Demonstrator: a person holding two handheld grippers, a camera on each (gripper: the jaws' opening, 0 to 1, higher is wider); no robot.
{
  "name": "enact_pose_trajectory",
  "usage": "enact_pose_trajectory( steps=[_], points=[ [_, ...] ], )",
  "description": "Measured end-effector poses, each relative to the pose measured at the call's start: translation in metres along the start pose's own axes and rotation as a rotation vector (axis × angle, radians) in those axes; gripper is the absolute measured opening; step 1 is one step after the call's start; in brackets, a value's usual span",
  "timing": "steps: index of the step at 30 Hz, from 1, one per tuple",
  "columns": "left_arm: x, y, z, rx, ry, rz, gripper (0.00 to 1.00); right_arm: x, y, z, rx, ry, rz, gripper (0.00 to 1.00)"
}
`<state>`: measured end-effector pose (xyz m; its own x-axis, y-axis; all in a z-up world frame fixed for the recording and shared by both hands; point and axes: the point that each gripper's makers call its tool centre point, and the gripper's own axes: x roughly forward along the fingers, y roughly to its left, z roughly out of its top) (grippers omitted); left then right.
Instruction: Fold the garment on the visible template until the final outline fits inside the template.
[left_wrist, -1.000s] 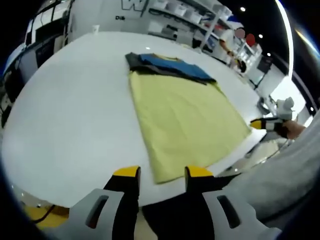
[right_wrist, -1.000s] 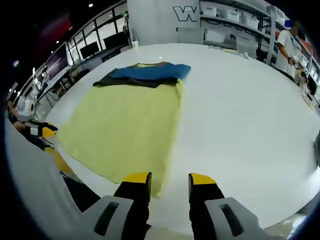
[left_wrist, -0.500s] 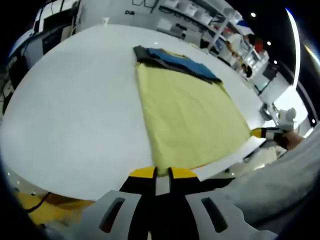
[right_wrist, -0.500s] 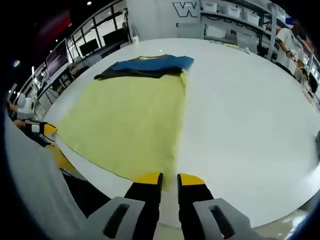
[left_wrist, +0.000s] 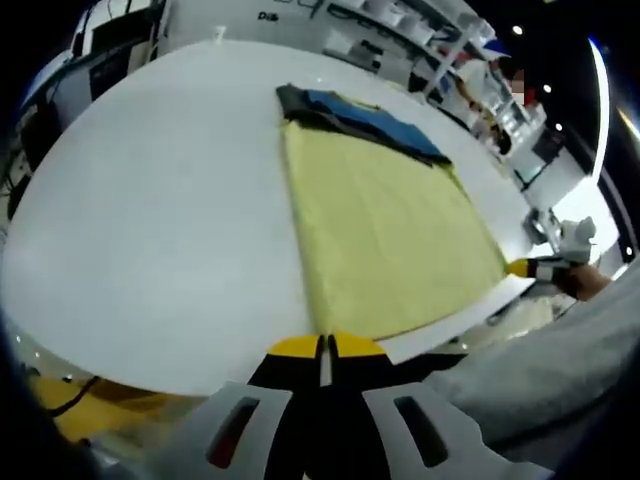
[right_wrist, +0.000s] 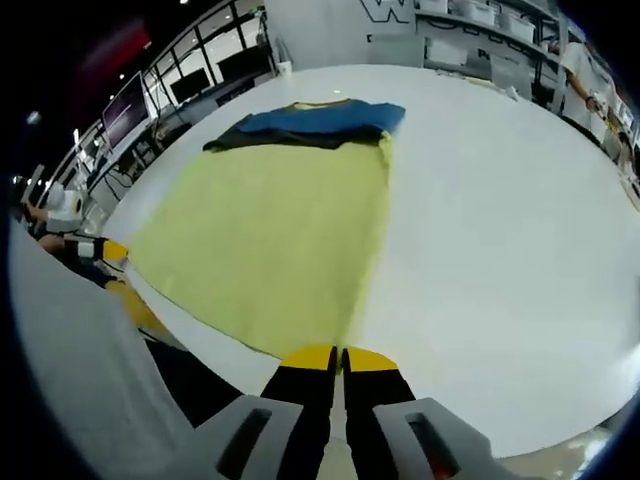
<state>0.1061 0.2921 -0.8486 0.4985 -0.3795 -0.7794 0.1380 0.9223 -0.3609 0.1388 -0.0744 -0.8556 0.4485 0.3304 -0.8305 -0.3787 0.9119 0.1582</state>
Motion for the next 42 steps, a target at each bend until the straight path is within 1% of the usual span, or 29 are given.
enact_pose_trajectory(
  steps=[2,5,9,12,15,17,19,22,23,24,27,28,31,32,33,34,35,37,38,40,41,42],
  points=[
    [-0.003,0.001,-0.003,0.004,0.004,0.001,0.0,-0.002,0.004,-0.006,-0.014,0.01,0.004,0.0],
    [-0.008,0.006,-0.014,0.001,0.025,0.008,0.0,-0.004,0.013,-0.015,-0.019,0.028,0.015,0.0],
    [-0.017,0.016,-0.032,0.01,0.063,0.021,0.0,-0.014,0.027,-0.031,-0.004,0.046,0.042,0.0],
    [-0.022,0.015,-0.038,-0.004,0.075,0.027,0.0,-0.018,0.03,-0.04,0.008,0.06,0.06,0.0],
    [-0.024,0.015,-0.041,-0.019,0.077,0.024,0.0,-0.019,0.031,-0.043,0.015,0.063,0.067,0.0],
    [-0.024,0.015,-0.042,-0.022,0.079,0.019,0.0,-0.021,0.03,-0.04,0.016,0.067,0.067,0.0],
    [-0.025,0.008,-0.04,-0.009,0.096,-0.002,0.0,-0.023,0.03,-0.036,0.013,0.069,0.067,0.0],
    [-0.029,0.005,-0.031,0.027,0.085,-0.013,0.0,-0.027,0.03,-0.026,0.01,0.06,0.072,0.0],
    [-0.032,-0.001,-0.021,0.033,0.059,-0.03,0.0,-0.028,0.028,-0.019,0.004,0.044,0.073,0.0],
    [-0.033,-0.002,-0.015,0.029,0.039,-0.039,0.0,-0.028,0.027,-0.015,0.002,0.037,0.074,0.0],
    [-0.036,-0.005,0.012,0.014,-0.054,-0.071,0.0,-0.037,0.029,0.005,-0.027,0.003,0.073,0.0],
    [-0.037,-0.003,0.017,0.009,-0.061,-0.074,0.0,-0.038,0.03,0.009,-0.031,-0.004,0.073,0.0],
    [-0.038,0.002,0.035,0.018,-0.109,-0.082,0.0,-0.039,0.027,0.022,-0.054,-0.032,0.068,0.0],
    [-0.039,0.001,0.041,0.024,-0.12,-0.087,0.0,-0.042,0.031,0.029,-0.057,-0.045,0.067,0.0],
    [-0.043,-0.006,0.054,0.044,-0.147,-0.096,0.0,-0.045,0.03,0.041,-0.044,-0.075,0.068,0.0],
    [-0.043,-0.008,0.063,0.095,-0.165,-0.115,0.0,-0.047,0.029,0.048,-0.04,-0.089,0.066,0.0],
    [-0.044,-0.009,0.068,0.114,-0.177,-0.114,0.0,-0.046,0.027,0.052,-0.039,-0.092,0.068,0.0],
    [-0.044,-0.009,0.076,0.116,-0.187,-0.114,0.0,-0.046,0.025,0.061,-0.044,-0.113,0.071,0.0],
    [-0.045,-0.011,0.084,0.124,-0.205,-0.115,0.0,-0.046,0.023,0.068,-0.047,-0.127,0.073,0.0],
    [-0.046,-0.01,0.096,0.137,-0.234,-0.097,0.0,-0.048,0.02,0.084,-0.053,-0.158,0.075,0.0],
    [-0.046,-0.01,0.102,0.138,-0.246,-0.092,0.0,-0.048,0.018,0.089,-0.056,-0.17,0.075,0.0],
    [-0.048,-0.012,0.114,0.138,-0.28,-0.086,0.0,-0.049,0.016,0.095,-0.057,-0.184,0.077,0.0]
  ],
)
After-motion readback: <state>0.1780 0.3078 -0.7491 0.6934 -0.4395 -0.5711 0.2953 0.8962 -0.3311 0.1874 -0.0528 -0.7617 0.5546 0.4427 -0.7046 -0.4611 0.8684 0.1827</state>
